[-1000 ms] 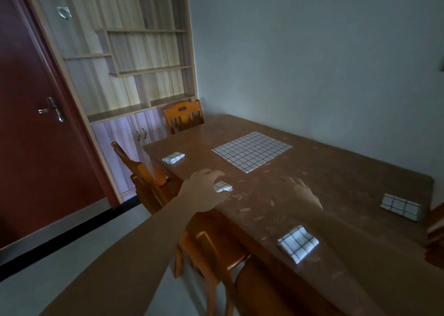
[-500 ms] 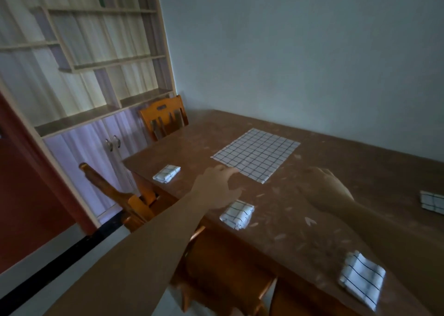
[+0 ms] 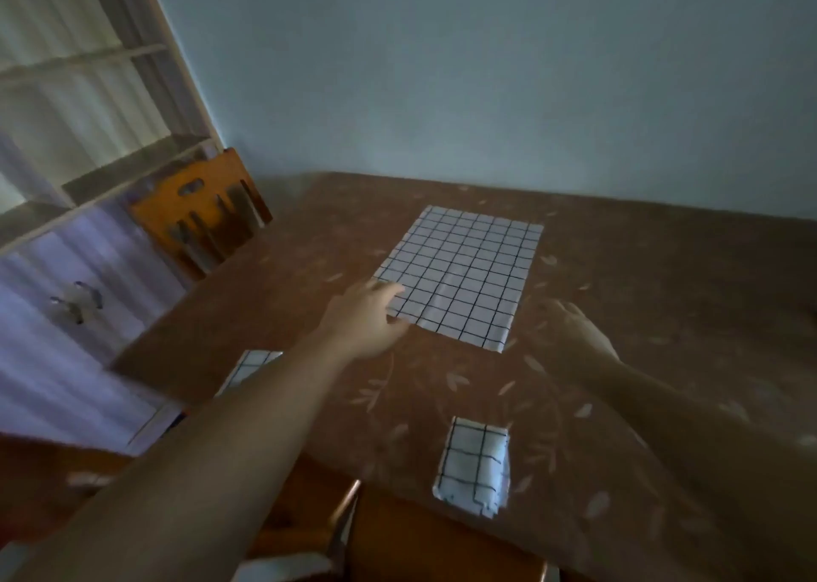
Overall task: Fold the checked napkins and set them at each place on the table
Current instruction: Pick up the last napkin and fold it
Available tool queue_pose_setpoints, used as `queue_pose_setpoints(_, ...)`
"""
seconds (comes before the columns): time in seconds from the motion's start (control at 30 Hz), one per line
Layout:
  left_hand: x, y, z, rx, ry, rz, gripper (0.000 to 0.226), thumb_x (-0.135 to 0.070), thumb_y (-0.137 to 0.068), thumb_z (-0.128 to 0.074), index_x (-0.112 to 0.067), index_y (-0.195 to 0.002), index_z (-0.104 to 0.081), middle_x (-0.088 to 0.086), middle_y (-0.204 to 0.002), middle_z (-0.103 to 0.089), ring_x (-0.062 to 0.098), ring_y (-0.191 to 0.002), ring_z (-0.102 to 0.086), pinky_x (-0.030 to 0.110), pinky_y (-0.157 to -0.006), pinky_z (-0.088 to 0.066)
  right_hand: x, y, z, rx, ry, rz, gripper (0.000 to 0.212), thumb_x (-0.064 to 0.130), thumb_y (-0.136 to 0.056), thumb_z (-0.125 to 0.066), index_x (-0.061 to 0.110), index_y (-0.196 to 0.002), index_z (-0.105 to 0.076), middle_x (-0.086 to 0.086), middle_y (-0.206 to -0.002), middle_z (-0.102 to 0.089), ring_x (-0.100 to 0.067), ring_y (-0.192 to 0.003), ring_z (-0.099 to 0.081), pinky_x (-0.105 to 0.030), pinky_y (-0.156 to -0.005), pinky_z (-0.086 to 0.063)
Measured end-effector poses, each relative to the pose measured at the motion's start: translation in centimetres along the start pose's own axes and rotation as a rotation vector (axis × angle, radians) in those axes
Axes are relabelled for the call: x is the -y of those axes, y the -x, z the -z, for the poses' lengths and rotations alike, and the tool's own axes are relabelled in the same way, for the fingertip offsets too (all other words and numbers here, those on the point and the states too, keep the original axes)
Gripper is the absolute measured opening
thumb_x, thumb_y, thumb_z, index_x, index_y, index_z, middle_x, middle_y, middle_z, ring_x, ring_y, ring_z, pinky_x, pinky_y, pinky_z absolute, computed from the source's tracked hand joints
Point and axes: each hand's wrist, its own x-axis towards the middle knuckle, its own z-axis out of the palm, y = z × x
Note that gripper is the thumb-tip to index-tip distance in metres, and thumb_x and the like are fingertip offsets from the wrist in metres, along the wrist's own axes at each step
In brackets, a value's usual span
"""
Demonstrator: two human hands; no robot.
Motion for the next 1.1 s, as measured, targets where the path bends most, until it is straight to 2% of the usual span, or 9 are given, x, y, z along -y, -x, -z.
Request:
queue_pose_setpoints(0.2,6.6,-10.8,-8.3,0.082,0.030,-0.069,0.049,-0.039,-0.099,-0.042,-0.025,-0.146,-0.037,0.000,-0.150,-0.042,0.022,-0.135,-0.042,0.042,-0.101,-0.040,1.6,-6.9,-9.1,0.013,0.044,-0.120,0.063,0.050,-0.089,-0.051,0.022,-0.143,-0.036,-0.001,-0.146,-0.044,-0.022,-0.129,-0.047,-0.048,-0.104,-0.042)
queue_pose_setpoints(0.27,8.0,-13.6,-11.5,0.129,0.005,-0.092,0.049,-0.038,-0.100,-0.039,-0.024,-0.147,-0.034,0.002,-0.153,-0.037,0.023,-0.140,-0.034,0.045,-0.109,-0.034,2.3,-9.3,-11.5,-0.012,0.083,-0.116,0.061,0.046,-0.093,-0.049,0.020,-0.146,-0.034,0.000,-0.152,-0.037,-0.022,-0.138,-0.038,-0.046,-0.110,-0.035)
queue_pose_setpoints(0.33,9.1,-15.7,-14.5,0.148,-0.091,-0.128,0.052,-0.040,-0.102,-0.033,-0.024,-0.150,-0.026,0.003,-0.160,-0.022,0.025,-0.150,-0.011,0.050,-0.119,-0.017,2.8,-11.4,-13.8,-0.030,0.144,-0.086,0.059,0.043,-0.096,-0.045,0.020,-0.148,-0.029,-0.002,-0.158,-0.027,-0.021,-0.146,-0.022,-0.045,-0.115,-0.025)
queue_pose_setpoints(0.4,9.8,-17.5,-16.7,0.160,-0.101,-0.142,0.053,-0.041,-0.103,-0.029,-0.025,-0.152,-0.020,0.004,-0.163,-0.011,0.025,-0.151,0.003,0.053,-0.119,-0.006,2.8,-13.4,-15.6,-0.032,0.191,-0.072,0.061,0.044,-0.099,-0.038,0.019,-0.152,-0.021,-0.003,-0.162,-0.014,-0.021,-0.150,-0.007,-0.044,-0.119,-0.015)
queue_pose_setpoints(0.57,11.1,-21.5,-19.3,0.159,-0.018,-0.127,0.055,-0.038,-0.103,-0.029,-0.023,-0.154,-0.012,0.005,-0.164,-0.006,0.024,-0.151,0.003,0.049,-0.121,-0.005,1.2,-15.9,-18.0,-0.022,0.230,-0.130,0.067,0.049,-0.097,-0.033,0.018,-0.153,-0.012,-0.004,-0.163,-0.005,-0.021,-0.150,0.000,-0.044,-0.121,-0.006)
queue_pose_setpoints(0.63,11.5,-21.9,-19.7,0.181,0.004,-0.106,0.056,-0.039,-0.103,-0.031,-0.021,-0.153,-0.015,0.006,-0.163,-0.008,0.026,-0.150,-0.002,0.050,-0.120,-0.010,0.6,-16.1,-18.6,-0.026,0.258,-0.140,0.067,0.052,-0.096,-0.031,0.019,-0.153,-0.014,-0.003,-0.162,-0.010,-0.021,-0.150,-0.004,-0.046,-0.121,-0.007)
queue_pose_setpoints(0.77,11.4,-20.5,-19.0,0.133,-0.013,-0.120,0.054,-0.044,-0.098,-0.040,-0.025,-0.147,-0.030,0.003,-0.158,-0.024,0.026,-0.146,-0.020,0.049,-0.117,-0.020,0.9,-15.0,-17.7,-0.096,0.260,-0.111,0.057,0.052,-0.092,-0.038,0.024,-0.141,-0.036,0.003,-0.149,-0.037,-0.018,-0.140,-0.030,-0.052,-0.116,-0.021)
queue_pose_setpoints(0.93,11.3,-16.5,-18.6,0.094,-0.042,-0.168,0.053,-0.049,-0.096,-0.042,-0.029,-0.144,-0.035,0.001,-0.149,-0.039,0.026,-0.138,-0.033,0.046,-0.112,-0.027,1.1,-11.7,-16.6,-0.077,0.275,-0.078,0.044,0.047,-0.094,-0.048,0.027,-0.133,-0.050,0.006,-0.142,-0.050,-0.017,-0.132,-0.043,-0.048,-0.116,-0.019)
queue_pose_setpoints(1.1,11.0,-11.8,-18.6,-0.010,-0.024,-0.151,0.047,-0.043,-0.092,-0.054,-0.025,-0.135,-0.049,-0.003,-0.127,-0.058,0.021,-0.120,-0.052,0.039,-0.100,-0.035,0.7,-8.7,-15.7,-0.125,0.220,-0.044,0.013,0.030,-0.091,-0.059,0.028,-0.099,-0.069,0.007,-0.109,-0.069,-0.018,-0.107,-0.060,-0.043,-0.105,-0.028)
